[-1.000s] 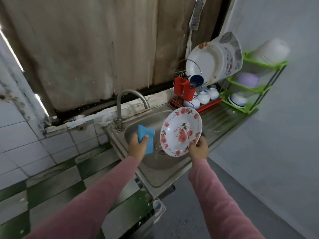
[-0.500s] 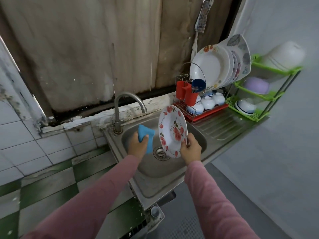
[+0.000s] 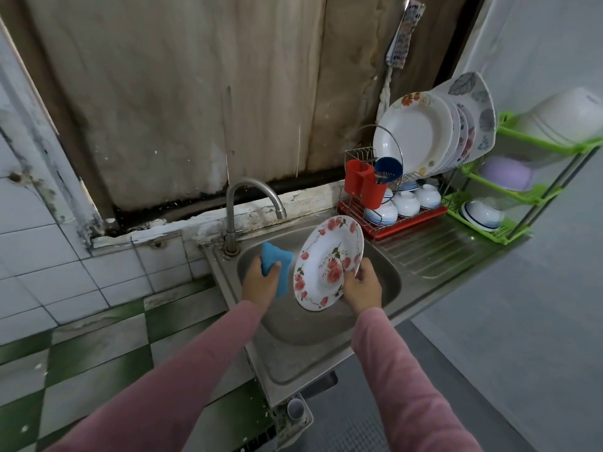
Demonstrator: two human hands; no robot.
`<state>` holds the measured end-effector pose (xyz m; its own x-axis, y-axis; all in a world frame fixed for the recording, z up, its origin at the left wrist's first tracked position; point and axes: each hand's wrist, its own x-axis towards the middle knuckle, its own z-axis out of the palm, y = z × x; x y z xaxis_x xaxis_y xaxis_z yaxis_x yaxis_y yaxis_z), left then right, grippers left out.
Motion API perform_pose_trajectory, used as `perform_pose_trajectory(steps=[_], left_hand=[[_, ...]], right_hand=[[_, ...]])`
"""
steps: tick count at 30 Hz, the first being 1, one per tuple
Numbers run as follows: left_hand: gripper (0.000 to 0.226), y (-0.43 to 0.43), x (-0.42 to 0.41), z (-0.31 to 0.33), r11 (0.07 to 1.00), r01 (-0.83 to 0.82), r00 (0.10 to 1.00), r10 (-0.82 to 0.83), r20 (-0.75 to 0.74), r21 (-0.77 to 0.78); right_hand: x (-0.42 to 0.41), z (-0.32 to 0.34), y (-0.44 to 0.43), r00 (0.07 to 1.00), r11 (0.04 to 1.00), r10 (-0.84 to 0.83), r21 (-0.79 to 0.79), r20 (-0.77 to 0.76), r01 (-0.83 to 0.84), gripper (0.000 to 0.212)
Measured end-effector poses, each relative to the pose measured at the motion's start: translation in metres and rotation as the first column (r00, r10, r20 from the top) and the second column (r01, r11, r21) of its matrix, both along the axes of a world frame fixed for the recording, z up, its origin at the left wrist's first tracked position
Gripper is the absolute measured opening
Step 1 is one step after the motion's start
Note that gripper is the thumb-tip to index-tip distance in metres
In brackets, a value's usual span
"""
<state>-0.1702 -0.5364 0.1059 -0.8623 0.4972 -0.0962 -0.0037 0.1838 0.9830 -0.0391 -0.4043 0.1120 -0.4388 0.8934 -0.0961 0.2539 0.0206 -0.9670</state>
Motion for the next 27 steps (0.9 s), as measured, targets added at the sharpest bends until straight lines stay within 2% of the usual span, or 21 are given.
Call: perform_pose_trajectory(steps=[5, 9, 12, 15, 19, 21, 23, 25, 27], left_hand=[[0.04, -0.005, -0.003, -0.004, 0.999, -0.037, 0.999, 0.037, 0.012, -0.02], [0.041, -0.018, -0.008, -0.005, 0.995, -0.103, 0.994, 0.103, 0.022, -0.015], [0.039, -0.032, -0.016, -0.003, 0.984, -0.177, 0.984, 0.177, -0.003, -0.009], [0.037, -0.051, -0.023, -0.001, 0.971, -0.24, 0.969, 0.239, -0.059, 0.0], [0.041, -0.081, -0.03, 0.003, 0.953, -0.286, 0.939, 0.258, -0.225, -0.098], [0.042, -0.097, -0.031, 0.005, 0.95, -0.284, 0.92, 0.231, -0.316, -0.132], [0.044, -0.115, -0.036, 0.002, 0.955, -0.24, 0.925, 0.171, -0.339, -0.172], [0.054, -0.133, -0.041, -0.003, 0.934, -0.159, 0.938, 0.043, -0.345, -0.318], [0.06, -0.146, -0.04, -0.008, 0.872, -0.071, 0.935, -0.111, -0.337, -0.484]], right_hand=[[-0.009, -0.001, -0.003, 0.995, 0.975, -0.029, -0.221, -0.094, 0.008, 0.023], [-0.014, -0.001, -0.01, 0.986, 0.94, -0.052, -0.342, -0.156, -0.004, 0.012], [-0.025, -0.006, -0.023, 0.98, 0.918, -0.052, -0.395, -0.193, -0.029, 0.015], [-0.037, -0.008, -0.043, 0.967, 0.898, -0.052, -0.435, -0.249, -0.064, 0.017], [-0.055, -0.009, -0.075, 0.95, 0.873, -0.04, -0.472, -0.31, -0.117, 0.034], [-0.067, -0.007, -0.092, 0.93, 0.854, -0.035, -0.494, -0.367, -0.163, 0.037], [-0.078, -0.004, -0.11, 0.91, 0.839, 0.021, -0.488, -0.414, -0.241, 0.039], [-0.089, 0.002, -0.129, 0.892, 0.828, 0.076, -0.47, -0.446, -0.306, 0.043], [-0.102, 0.009, -0.15, 0.876, 0.808, 0.078, -0.484, -0.476, -0.336, 0.043]])
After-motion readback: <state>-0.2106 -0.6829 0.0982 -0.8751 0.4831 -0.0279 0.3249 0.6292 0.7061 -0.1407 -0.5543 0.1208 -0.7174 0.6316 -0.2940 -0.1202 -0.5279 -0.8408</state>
